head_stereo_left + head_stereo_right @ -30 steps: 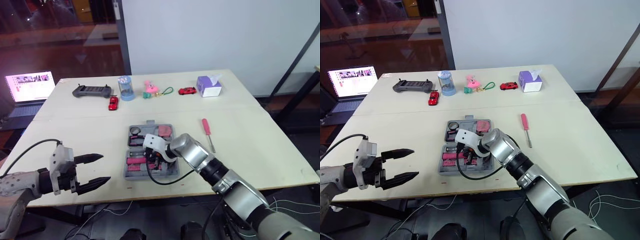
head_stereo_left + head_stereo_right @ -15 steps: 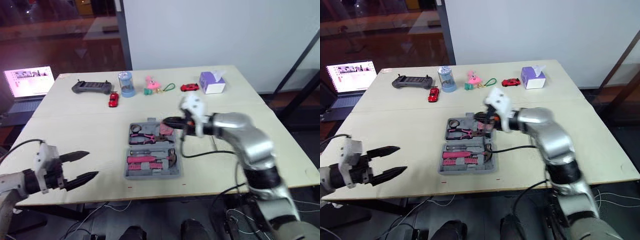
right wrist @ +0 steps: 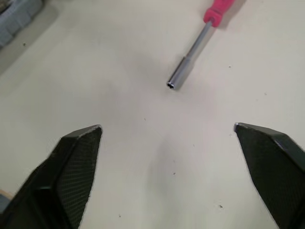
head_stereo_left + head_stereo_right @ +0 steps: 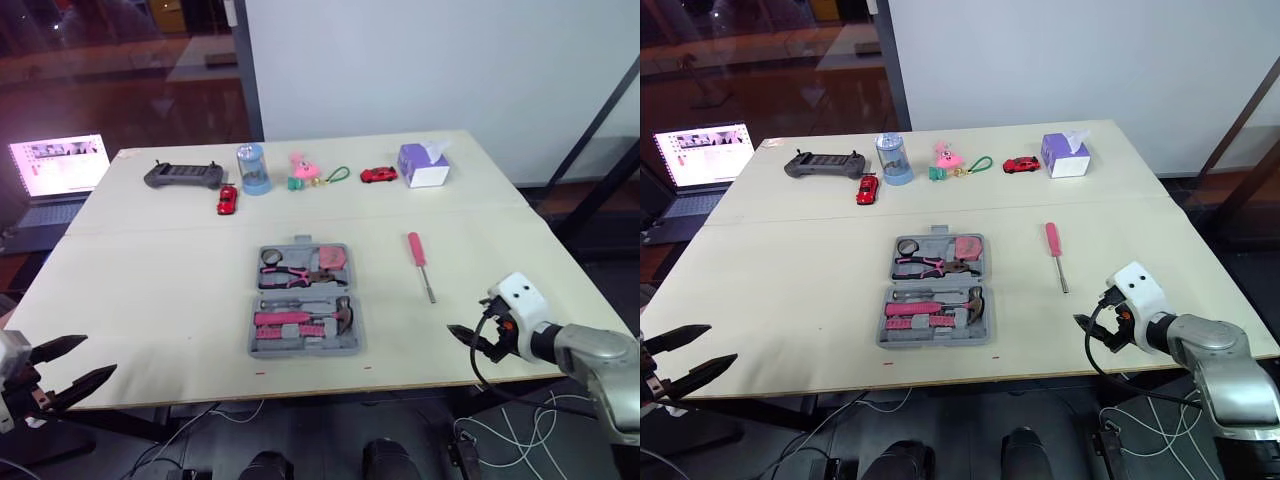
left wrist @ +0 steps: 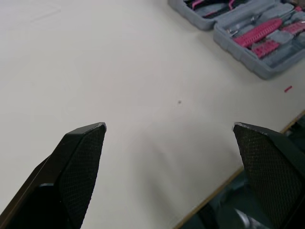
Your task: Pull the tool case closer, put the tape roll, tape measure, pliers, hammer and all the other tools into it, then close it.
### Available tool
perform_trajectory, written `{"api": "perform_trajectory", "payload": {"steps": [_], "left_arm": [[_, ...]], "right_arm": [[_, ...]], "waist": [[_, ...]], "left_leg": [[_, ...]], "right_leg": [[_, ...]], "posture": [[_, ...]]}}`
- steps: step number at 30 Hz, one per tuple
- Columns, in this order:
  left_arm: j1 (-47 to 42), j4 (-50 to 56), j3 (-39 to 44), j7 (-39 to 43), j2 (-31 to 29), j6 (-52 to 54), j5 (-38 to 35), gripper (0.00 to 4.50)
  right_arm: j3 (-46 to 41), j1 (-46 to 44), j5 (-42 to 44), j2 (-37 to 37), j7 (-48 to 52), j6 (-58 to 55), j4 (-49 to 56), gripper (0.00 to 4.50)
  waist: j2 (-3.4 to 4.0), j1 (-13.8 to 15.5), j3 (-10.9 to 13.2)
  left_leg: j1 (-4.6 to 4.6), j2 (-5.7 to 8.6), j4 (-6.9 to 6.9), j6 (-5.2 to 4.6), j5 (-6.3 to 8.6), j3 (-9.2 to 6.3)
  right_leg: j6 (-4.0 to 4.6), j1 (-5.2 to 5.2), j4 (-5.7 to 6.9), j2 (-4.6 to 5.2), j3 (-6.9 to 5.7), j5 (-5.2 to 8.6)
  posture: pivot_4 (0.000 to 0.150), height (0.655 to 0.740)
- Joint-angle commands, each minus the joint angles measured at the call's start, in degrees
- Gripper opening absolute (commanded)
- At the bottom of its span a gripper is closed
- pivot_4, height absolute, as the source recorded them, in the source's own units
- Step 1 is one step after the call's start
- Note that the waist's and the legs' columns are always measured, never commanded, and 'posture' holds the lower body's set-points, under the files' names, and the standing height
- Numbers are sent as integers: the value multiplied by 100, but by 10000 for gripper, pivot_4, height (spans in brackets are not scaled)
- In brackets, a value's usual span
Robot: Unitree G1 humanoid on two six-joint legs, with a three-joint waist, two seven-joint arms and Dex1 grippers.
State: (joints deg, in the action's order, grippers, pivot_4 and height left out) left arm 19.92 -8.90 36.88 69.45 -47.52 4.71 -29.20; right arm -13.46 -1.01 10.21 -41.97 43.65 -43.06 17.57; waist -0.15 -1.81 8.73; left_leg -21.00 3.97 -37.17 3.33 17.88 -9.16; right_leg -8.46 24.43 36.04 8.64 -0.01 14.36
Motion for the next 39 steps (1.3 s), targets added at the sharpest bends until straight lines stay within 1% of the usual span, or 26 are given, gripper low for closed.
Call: {"api": "perform_trajectory", "payload": {"steps": [1, 6, 9, 12, 14, 16, 18, 19, 20, 23, 26, 29, 32, 34, 35, 37, 39], "left_arm": [[-46, 232, -20, -49, 38, 18, -69, 45000], [-200, 417, -188, -28, 53, 159, -142, 45000], [-277, 595, -334, -9, 60, 250, -152, 45000], [-321, 1081, -560, -61, 144, 406, -229, 45000], [-362, 1426, -699, -144, 199, 543, -297, 45000], [-455, 1923, -885, -281, 285, 769, -458, 45000], [-541, 2543, -1144, -413, 371, 1015, -656, 45000], [-556, 2706, -1207, -461, 392, 1098, -710, 45000], [-566, 2872, -1279, -512, 410, 1165, -750, 45000], [-643, 3383, -1500, -700, 462, 1354, -865, 45000], [-690, 3632, -1545, -833, 466, 1492, -946, 45000], [-698, 3727, -1516, -896, 443, 1566, -974, 45000], [-690, 3743, -1470, -914, 427, 1581, -990, 45000], [-678, 3746, -1445, -922, 429, 1580, -974, 45000], [-670, 3748, -1433, -933, 433, 1584, -972, 45000], [-647, 3764, -1413, -951, 435, 1592, -978, 45000], [-628, 3780, -1406, -968, 433, 1594, -983, 45000]], "right_arm": [[113, -109, 57, 40, -158, 109, 192, 44849], [183, -251, 136, 205, -518, -151, 328, 44849], [293, -446, 93, 464, -970, -517, 429, 44849], [328, -940, -101, 1134, -1920, -1112, 325, 44849], [372, -1275, -325, 1538, -2516, -1290, 142, 44849], [360, -1727, -540, 2041, -3177, -1249, -291, 44849], [361, -2287, -758, 2540, -3860, -915, -1083, 44849], [367, -2440, -821, 2655, -4017, -774, -1337, 44849], [360, -2601, -877, 2749, -4165, -603, -1682, 44849], [424, -3141, -1044, 2852, -4490, 283, -3114, 44849], [449, -3493, -1081, 2826, -4581, 966, -4214, 44849], [423, -3675, -1026, 2809, -4570, 1383, -5021, 44849], [402, -3776, -900, 2883, -4462, 1705, -5528, 44849], [385, -3826, -871, 2909, -4483, 1854, -5717, 39446], [377, -3859, -848, 2914, -4466, 1924, -5808, 35956], [375, -3926, -833, 2912, -4461, 2022, -5977, 26178], [385, -3975, -835, 2907, -4454, 2094, -6103, 15416]], "waist": [[-1, 8, 1], [-2, 91, 2], [-2, 103, 2], [-3, 88, 2], [-2, 89, 2], [-1, 92, 2], [-1, 84, 2], [-1, 78, 2], [1, 79, 3], [3, 67, 4], [3, 50, 4], [3, -8, 4], [2, -78, 2], [2, -86, 2], [3, -87, 2], [3, -87, 2], [2, -67, 2]], "left_leg": [[0, 1, 0, 0, 0, 0], [-3, 4, -2, 0, 0, -2], [-3, 3, -2, 1, -1, -9], [-2, 4, -2, 3, -2, -11], [-2, 4, -1, 7, -4, -13], [-2, 5, -1, 11, -6, -15], [-2, 5, -1, 15, -8, -17], [-3, 6, -1, 24, -13, -17], [-3, 7, 0, 53, -30, -18], [-3, 7, 5, 62, -35, -20], [-4, 8, 5, 62, -35, -18], [-3, 8, 6, 62, -35, -18], [-3, 8, 3, 62, -36, -18], [0, 7, 4, 62, -35, -19], [3, 7, 5, 61, -35, -19], [4, 7, 5, 62, -35, -19], [4, 8, 3, 62, -36, -20]], "right_leg": [[0, -1, 0, 0, 0, 0], [-1, -2, -2, 2, 0, 0], [0, -2, 0, 0, -1, 0], [0, -3, 0, 0, -1, 0], [1, -2, 2, 0, 0, -1], [1, -1, 3, 0, 0, -1], [1, -1, 4, 0, 0, -1], [2, -1, 4, 0, 0, -2], [3, -1, 4, 0, 1, -2], [3, 1, 4, -1, 0, -2], [3, 1, 4, -1, 1, -2], [4, 1, 5, -2, 0, -2], [3, -2, 6, -2, 1, -2], [3, -3, 6, -3, 1, -2], [4, -4, 6, -4, 1, -2], [4, -5, 7, -4, 1, -2], [4, -9, 6, -3, 1, -2]], "posture": [[1500, 7400], [1500, 7400], [1500, 7400], [1500, 7400], [1500, 7400], [1500, 7400], [1500, 7400], [1500, 7400], [1500, 7400], [1500, 7400], [1500, 7400], [1500, 7400], [1500, 7400], [1500, 7400], [1500, 7400], [1500, 7400], [1500, 7400]]}}
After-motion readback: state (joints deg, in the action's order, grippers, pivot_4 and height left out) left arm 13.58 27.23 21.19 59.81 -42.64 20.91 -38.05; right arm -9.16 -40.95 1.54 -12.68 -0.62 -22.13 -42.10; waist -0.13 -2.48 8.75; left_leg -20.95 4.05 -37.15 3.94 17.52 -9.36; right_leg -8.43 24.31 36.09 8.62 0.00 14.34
